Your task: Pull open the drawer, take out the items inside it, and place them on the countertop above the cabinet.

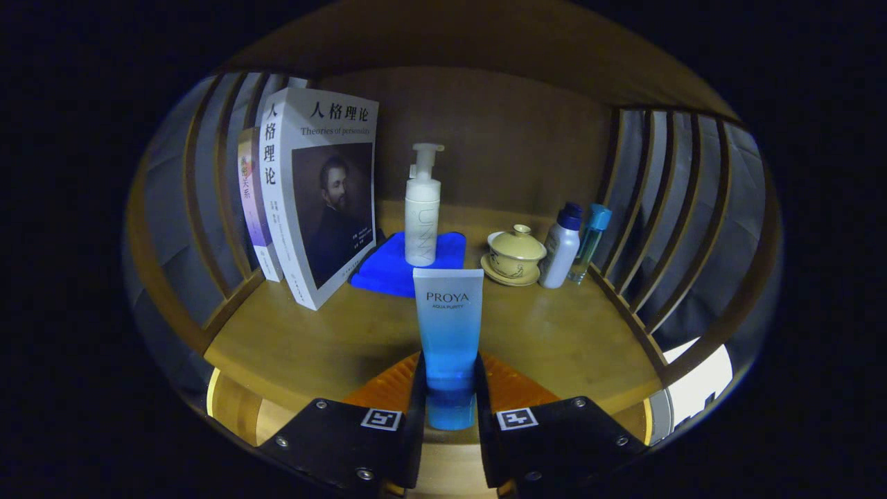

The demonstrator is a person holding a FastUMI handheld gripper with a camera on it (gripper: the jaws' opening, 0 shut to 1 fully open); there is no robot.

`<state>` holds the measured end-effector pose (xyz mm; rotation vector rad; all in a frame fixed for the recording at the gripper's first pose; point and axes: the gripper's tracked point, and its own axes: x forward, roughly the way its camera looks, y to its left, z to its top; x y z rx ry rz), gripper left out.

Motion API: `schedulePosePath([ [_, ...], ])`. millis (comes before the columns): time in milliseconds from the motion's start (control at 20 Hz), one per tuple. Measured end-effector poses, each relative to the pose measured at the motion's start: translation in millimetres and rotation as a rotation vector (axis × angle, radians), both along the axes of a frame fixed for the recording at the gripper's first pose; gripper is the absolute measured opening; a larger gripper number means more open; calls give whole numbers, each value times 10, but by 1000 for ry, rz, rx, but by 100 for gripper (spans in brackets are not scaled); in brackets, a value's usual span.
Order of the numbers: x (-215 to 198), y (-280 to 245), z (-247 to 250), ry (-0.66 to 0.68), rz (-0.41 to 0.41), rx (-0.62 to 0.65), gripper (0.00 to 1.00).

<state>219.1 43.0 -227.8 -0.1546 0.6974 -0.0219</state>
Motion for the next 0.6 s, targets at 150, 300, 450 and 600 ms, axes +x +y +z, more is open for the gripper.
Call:
schedulePosePath([
  [150,80,-32,-104,18,-9,8,37],
  [300,122,-116,-187,29,-24,15,40],
  [450,304,-217,-262,18,-48,50,43],
  [600,334,-231,-326,24,-45,77,46],
])
